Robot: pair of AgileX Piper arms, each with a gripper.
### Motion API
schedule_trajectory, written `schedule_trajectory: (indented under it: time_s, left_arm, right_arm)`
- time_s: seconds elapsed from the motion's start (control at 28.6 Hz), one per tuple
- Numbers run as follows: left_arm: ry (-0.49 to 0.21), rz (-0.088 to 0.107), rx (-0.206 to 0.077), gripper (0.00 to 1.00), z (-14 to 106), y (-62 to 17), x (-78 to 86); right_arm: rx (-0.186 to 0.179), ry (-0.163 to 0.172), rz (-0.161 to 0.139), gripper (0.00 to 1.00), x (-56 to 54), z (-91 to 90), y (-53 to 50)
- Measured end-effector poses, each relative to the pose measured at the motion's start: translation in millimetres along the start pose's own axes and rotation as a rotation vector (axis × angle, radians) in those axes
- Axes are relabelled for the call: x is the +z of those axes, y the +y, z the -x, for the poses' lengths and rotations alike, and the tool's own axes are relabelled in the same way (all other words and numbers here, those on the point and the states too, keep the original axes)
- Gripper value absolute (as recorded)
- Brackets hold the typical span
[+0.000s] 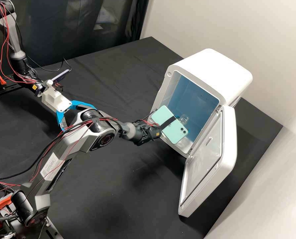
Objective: Place the flask in the incubator
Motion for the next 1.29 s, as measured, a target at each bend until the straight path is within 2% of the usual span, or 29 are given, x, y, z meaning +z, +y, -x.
schedule_trajectory:
  time_s: [0.03, 0.28, 0.66, 0.7, 0.98, 1.08, 1.29]
  left_arm:
    - [0.0, 0.0, 0.0, 1.0, 0.0, 0.0, 0.0]
    - [0.0, 0.0, 0.0, 1.0, 0.0, 0.0, 0.0]
    - [0.0, 0.0, 0.0, 1.0, 0.0, 0.0, 0.0]
    - [0.0, 0.0, 0.0, 1.0, 0.0, 0.0, 0.0]
    - [0.0, 0.0, 0.0, 1.0, 0.0, 0.0, 0.0]
    - [0.0, 0.0, 0.0, 1.0, 0.0, 0.0, 0.0]
    - [0.0, 0.0, 0.0, 1.0, 0.0, 0.0, 0.0]
  right_arm:
    - [-0.005, -0.008, -0.008, 0.0, 0.4, -1.8, 1.4]
    - [-0.008, -0.016, -0.016, 0.0, -2.3, -12.7, 8.3]
    - [-0.026, -0.027, -0.019, 0.0, -8.2, -19.6, 11.8]
    - [-0.029, -0.03, -0.02, 1.0, -8.1, -19.8, 12.3]
    - [-0.031, -0.032, -0.02, 1.0, -9.0, -20.2, 12.8]
    - [-0.032, -0.039, -0.032, 1.0, -8.4, -20.1, 12.7]
    - [-0.03, -0.043, -0.034, 1.0, -6.9, -20.4, 14.0]
